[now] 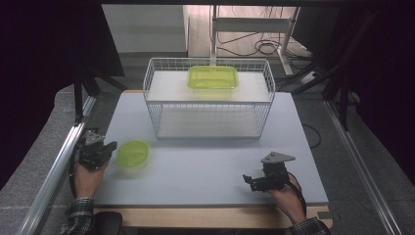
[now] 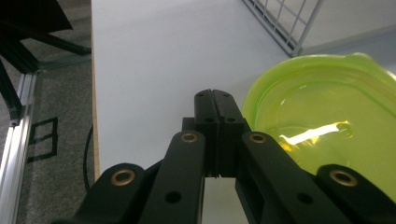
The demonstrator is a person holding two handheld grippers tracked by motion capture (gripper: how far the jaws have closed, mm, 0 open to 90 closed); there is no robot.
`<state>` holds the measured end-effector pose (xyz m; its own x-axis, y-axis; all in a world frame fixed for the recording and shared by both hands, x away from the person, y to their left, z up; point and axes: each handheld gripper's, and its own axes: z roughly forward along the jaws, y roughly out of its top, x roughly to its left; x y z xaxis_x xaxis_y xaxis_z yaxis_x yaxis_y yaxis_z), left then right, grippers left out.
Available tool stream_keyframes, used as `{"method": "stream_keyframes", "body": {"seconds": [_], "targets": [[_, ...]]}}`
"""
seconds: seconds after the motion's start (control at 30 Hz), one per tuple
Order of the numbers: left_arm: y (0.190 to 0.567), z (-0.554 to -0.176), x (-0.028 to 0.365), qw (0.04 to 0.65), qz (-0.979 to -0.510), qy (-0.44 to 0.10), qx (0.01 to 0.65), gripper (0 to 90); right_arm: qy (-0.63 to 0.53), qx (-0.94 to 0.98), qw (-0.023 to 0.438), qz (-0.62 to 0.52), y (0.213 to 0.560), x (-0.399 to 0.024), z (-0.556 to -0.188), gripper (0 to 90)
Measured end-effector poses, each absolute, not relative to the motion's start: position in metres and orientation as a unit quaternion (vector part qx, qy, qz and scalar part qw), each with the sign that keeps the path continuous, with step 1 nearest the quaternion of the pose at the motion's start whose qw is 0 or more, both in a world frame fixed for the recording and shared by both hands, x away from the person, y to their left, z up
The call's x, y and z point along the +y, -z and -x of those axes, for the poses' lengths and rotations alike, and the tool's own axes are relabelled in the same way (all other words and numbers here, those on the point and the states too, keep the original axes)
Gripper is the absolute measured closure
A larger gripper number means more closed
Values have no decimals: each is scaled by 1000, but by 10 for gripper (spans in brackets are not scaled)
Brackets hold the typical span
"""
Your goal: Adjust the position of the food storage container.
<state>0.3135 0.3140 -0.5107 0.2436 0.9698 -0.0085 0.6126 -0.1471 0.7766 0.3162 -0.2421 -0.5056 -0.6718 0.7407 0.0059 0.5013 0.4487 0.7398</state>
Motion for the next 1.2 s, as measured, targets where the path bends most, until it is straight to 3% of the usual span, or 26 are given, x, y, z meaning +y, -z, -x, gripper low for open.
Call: {"method": "stream_keyframes", "body": {"seconds": [0.43, 1.2], "targets": [[513, -314, 295, 342, -726, -248, 543, 900, -363, 840, 161, -369, 507, -240, -316, 32], [506, -308, 197, 360, -776, -207, 475, 900, -354, 845, 160, -369, 509, -238, -316, 35]]}}
